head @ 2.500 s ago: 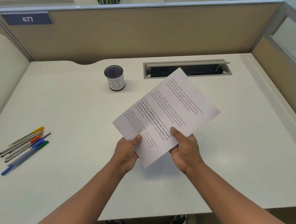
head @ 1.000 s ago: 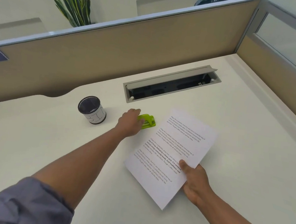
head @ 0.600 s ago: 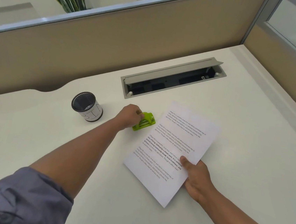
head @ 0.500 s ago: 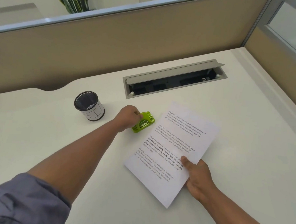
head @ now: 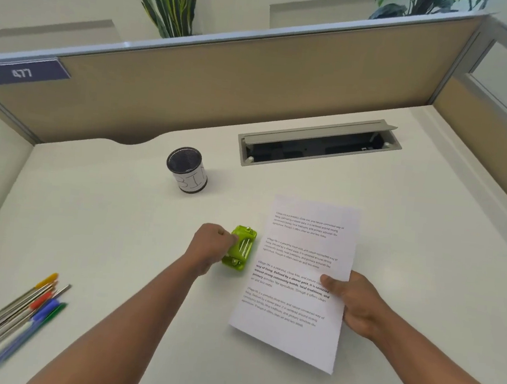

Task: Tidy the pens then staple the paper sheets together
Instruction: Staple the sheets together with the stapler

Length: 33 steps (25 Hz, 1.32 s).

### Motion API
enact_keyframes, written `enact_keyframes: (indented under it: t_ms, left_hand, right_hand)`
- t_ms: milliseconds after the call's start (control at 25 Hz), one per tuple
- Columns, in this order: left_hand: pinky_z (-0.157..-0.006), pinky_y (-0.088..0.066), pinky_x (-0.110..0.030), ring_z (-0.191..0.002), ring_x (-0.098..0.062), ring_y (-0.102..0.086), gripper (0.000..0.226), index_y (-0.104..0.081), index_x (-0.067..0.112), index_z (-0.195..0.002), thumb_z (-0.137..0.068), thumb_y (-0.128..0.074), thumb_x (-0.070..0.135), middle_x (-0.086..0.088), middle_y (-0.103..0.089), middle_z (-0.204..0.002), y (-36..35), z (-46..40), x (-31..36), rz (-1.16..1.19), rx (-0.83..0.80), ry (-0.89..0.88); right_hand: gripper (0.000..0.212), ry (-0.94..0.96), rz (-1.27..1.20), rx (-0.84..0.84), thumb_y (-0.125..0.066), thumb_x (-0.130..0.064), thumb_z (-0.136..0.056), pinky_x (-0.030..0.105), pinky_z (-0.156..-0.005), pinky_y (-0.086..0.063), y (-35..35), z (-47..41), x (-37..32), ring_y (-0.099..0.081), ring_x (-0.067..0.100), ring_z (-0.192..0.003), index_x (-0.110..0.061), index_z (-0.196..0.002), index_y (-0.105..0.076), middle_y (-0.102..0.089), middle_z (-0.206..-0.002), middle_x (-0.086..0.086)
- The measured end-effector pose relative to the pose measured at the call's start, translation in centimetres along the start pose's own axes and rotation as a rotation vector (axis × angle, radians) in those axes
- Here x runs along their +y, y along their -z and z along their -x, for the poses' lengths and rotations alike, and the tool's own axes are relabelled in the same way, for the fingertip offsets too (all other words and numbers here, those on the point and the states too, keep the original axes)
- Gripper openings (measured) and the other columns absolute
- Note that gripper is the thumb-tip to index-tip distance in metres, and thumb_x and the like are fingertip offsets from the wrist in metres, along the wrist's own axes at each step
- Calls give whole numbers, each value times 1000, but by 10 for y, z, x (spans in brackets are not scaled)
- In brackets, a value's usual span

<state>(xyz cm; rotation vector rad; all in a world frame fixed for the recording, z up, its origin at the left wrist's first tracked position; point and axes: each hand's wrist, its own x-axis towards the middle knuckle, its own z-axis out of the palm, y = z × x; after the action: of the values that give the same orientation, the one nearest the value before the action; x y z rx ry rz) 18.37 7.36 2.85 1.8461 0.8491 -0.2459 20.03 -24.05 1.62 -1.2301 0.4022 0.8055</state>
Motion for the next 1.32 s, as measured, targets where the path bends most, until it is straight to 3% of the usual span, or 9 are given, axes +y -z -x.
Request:
enact_keyframes:
  t_ms: [240, 400, 920, 1320]
  left_hand:
    - [-67, -49, -38, -76, -23, -52, 13, -58, 9, -85, -91, -69, 12, -13, -52, -81, -11, 52, -48, 198, -10, 88]
    - [-68, -47, -40, -76, -25, -49, 13, -56, 10, -86, -92, -67, 11, -13, -50, -82, -22, 75, -66, 261, -2, 121]
    - [-79, -62, -54, -71, -25, -58, 18, -56, 7, -81, -91, -70, 14, -13, -55, -80, -39, 91, -81, 286, 81, 173]
    - [-76, -64, -48, -67, -23, -59, 22, -55, 7, -76, -93, -69, 14, -10, -53, -76, -38, 94, -78, 277, 77, 171]
  right_hand:
    - [33, -83, 140, -78, -62, 7, -92, 54, -94, -54, 13, 7, -4, -71, 39, -107, -2, -123, -65, -72, -120, 18]
    - [34, -119, 224, -114, -61, 9, -92, 53, -90, -57, 16, 8, -5, -71, 39, -106, -1, -124, -63, -72, -121, 19]
    - [38, -157, 309, -111, -60, 12, -92, 54, -91, -55, 11, 0, 0, -69, 40, -108, 1, -129, -60, -71, -123, 20]
    - [36, -146, 378, -135, -59, 11, -93, 52, -91, -56, -8, -11, -2, -70, 39, -107, 1, -127, -62, -72, -121, 19]
